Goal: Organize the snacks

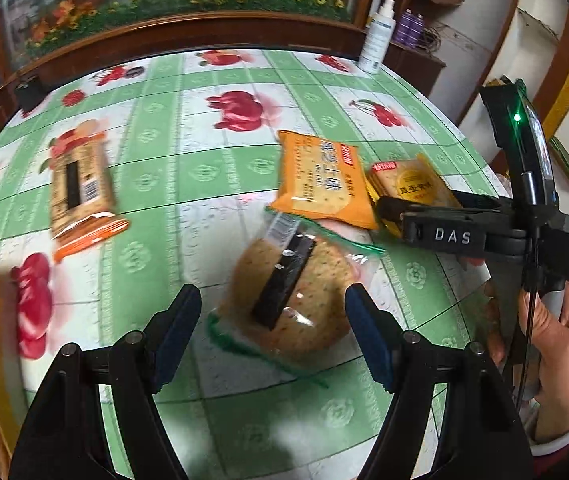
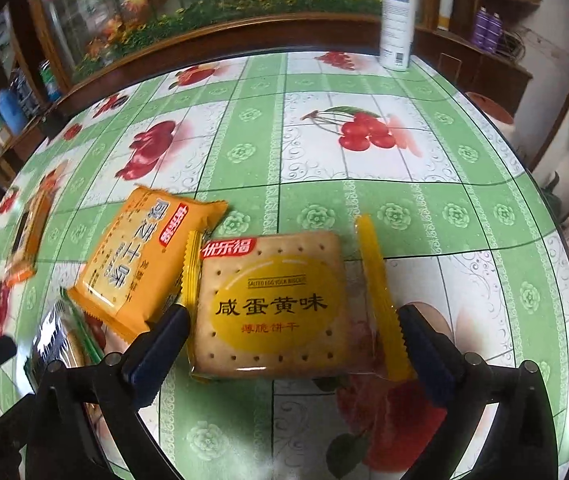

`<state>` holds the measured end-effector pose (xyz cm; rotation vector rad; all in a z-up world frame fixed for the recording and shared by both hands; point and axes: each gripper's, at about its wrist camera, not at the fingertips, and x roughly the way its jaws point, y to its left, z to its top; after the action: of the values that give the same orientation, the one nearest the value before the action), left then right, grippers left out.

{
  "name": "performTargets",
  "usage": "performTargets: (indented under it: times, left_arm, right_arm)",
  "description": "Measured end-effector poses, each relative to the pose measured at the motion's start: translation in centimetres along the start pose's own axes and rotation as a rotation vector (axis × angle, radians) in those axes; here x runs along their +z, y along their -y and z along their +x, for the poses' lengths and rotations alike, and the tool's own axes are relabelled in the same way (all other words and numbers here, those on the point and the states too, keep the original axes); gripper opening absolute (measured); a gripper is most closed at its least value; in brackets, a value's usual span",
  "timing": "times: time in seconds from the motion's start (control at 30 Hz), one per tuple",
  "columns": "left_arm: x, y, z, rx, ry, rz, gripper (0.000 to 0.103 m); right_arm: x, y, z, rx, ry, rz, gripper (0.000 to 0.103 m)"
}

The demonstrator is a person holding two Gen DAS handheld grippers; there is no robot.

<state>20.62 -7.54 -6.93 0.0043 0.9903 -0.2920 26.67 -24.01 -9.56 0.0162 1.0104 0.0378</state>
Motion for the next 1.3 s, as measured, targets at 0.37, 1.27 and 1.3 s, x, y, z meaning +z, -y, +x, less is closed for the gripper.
performTargets:
  times: [0.37, 1.27, 1.3]
  left_arm:
    - [0.4, 2.4, 2.0, 0.032, -0.026, 0.117, 0.084]
    - [-0.4, 2.0, 2.7, 0.091, 0.001, 0.094, 0.076]
    - [-0.5, 2.0, 2.5, 0.093, 0.005, 0.090, 0.076]
  right_arm:
    - [-0.2, -0.7, 0.3, -0.027, -0.009, -0.060, 0.103]
    - [-0.9, -0.6, -0.7, -0.003, 0.042, -0.072, 0.088]
    - [-1.0, -0.5, -0.8, 0.001, 0.043, -0.072, 0.087]
